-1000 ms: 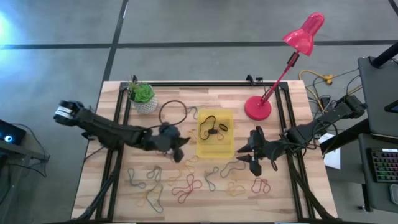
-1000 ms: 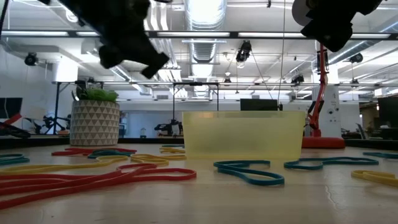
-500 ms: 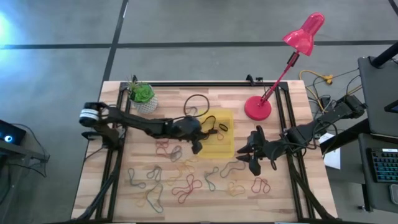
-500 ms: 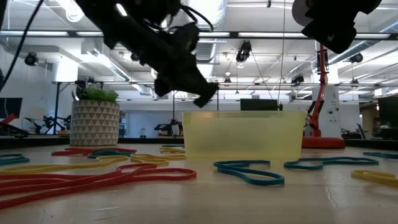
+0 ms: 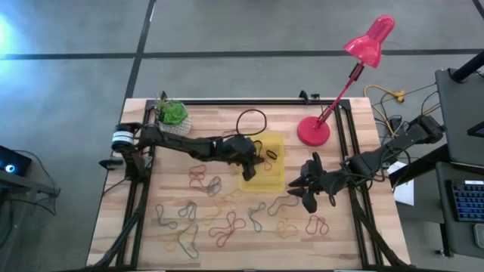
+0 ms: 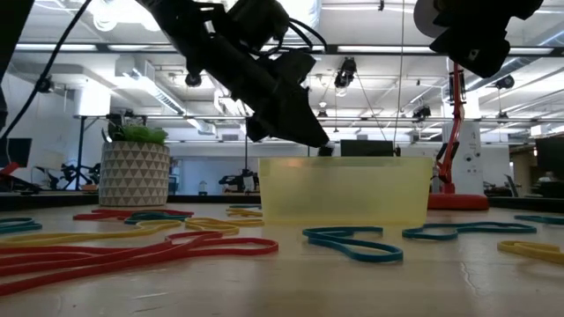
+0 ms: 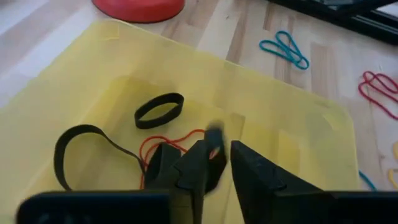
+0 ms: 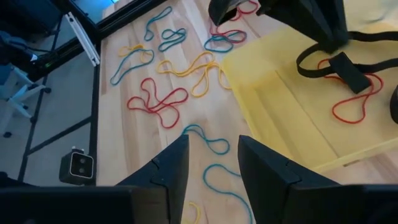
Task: Pick and place rubber bands into bin
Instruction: Put the black rubber band into the bin, then put the blue rubber band into the bin
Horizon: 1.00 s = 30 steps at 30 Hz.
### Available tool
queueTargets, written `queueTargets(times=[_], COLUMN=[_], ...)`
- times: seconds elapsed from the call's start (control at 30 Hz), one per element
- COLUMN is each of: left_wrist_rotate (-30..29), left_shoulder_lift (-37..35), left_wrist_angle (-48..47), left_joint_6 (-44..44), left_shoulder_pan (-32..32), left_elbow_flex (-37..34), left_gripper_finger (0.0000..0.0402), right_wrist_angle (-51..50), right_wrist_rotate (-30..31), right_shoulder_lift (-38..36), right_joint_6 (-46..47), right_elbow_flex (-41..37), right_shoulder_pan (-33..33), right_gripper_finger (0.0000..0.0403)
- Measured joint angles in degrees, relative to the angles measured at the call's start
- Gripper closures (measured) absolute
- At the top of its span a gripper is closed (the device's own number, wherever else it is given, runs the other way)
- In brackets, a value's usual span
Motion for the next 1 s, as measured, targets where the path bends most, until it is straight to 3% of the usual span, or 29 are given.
queueTargets(times=[0.2, 0.4, 0.63, 0.73, 1.0], left_wrist_rotate=[2.01, 6.41, 6.40, 6.52, 6.62], left_shoulder_lift=[-1.78, -6.29, -13.64, -16.96, -25.19], left_wrist_angle=[-0.10, -4.23, -4.65, -4.72, -10.66], left_joint_6=[0.73, 2.22, 2.04, 1.74, 1.67], left_shoulder_pan=[0.38, 0.21, -0.11, -0.51, -2.74], left_elbow_flex=[-0.04, -0.28, -1.11, -1.36, -2.27], left_gripper_finger=[0.0323, 0.0322, 0.0322, 0.0322, 0.0322], right_wrist_angle=[-4.24, -20.27, -34.51, -36.63, -35.84], right_wrist_rotate=[-0.01, 0.39, 8.22, 7.32, 3.81], right_shoulder_lift=[-0.02, -0.04, -0.04, 0.07, 0.09], right_joint_6=[3.77, 19.64, 37.83, 36.87, 23.46], right_elbow_flex=[-0.26, -0.39, -0.52, -1.37, -5.42], right_shoulder_pan=[2.33, 10.94, 19.95, 20.26, 20.21], right_gripper_finger=[0.0273, 0.0279, 0.0285, 0.0283, 0.0256])
